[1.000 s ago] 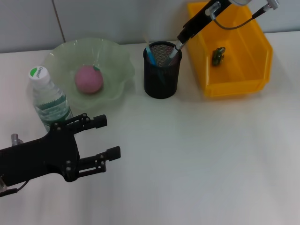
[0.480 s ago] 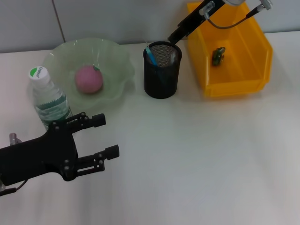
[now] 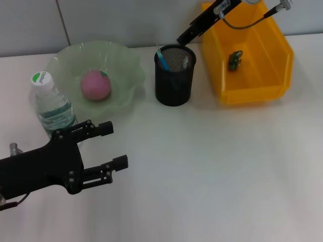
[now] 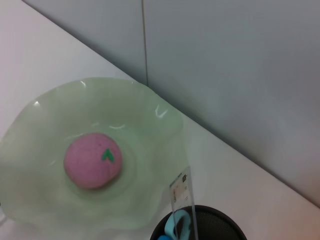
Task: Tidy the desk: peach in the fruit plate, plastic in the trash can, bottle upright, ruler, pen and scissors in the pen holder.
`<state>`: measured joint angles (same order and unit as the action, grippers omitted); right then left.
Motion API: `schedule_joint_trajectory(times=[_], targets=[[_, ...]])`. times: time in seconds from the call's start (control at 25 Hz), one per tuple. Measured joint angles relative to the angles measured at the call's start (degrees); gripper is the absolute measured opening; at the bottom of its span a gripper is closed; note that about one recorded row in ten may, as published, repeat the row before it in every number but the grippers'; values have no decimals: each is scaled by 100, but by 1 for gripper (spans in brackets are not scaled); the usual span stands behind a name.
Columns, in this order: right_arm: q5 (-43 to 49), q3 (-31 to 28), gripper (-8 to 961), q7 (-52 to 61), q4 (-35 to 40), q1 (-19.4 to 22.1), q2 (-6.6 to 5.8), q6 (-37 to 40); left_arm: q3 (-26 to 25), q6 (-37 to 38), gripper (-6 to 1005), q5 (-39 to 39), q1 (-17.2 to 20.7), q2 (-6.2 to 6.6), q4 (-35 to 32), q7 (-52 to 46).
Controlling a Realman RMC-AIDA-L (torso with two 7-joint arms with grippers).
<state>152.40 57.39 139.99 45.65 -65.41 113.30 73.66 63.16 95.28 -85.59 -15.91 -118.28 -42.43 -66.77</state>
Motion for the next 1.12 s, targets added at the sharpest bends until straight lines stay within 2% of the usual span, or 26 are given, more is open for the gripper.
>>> schedule_joint_trajectory(times=[0.12,0.4,0.6,0.64,0.68,0.72,0.76,0.84,0.88,0.92,0.96,1.04,1.12], targets=[[-5,-6,694,-36,40,54,43,-68,1,-12,787,-8,0,-2,13,-3],[-5,4,751,-91,-3,84,53,-102,3,9,787,-18,-1,5,39,0],[5,35,792,-115,255,217,165,-96,3,9,787,-34,-9,8,78,37],[7,69,800,-120,536,337,257,-90,3,8,787,-35,-9,8,78,38],[7,69,800,-120,536,337,257,-90,3,8,787,-35,-9,8,78,38],[1,80,800,-121,836,489,349,-106,7,8,787,-36,-10,8,78,40],[1,80,800,-121,836,489,349,-106,12,8,787,-37,-9,8,78,42],[-70,72,800,-137,1276,737,471,-145,23,8,787,-40,-9,8,77,49],[-70,72,800,-137,1276,737,471,-145,23,8,787,-40,-9,8,77,49],[-262,69,800,-216,1517,925,532,-189,34,7,787,-44,-8,7,77,53],[-262,69,801,-216,1517,925,532,-189,34,7,787,-44,-8,7,77,53],[-901,74,801,-467,1809,1263,555,-268,34,7,787,-46,-8,7,77,54],[-1170,61,801,-574,1874,1371,551,-308,32,7,787,-46,-8,7,77,54]])
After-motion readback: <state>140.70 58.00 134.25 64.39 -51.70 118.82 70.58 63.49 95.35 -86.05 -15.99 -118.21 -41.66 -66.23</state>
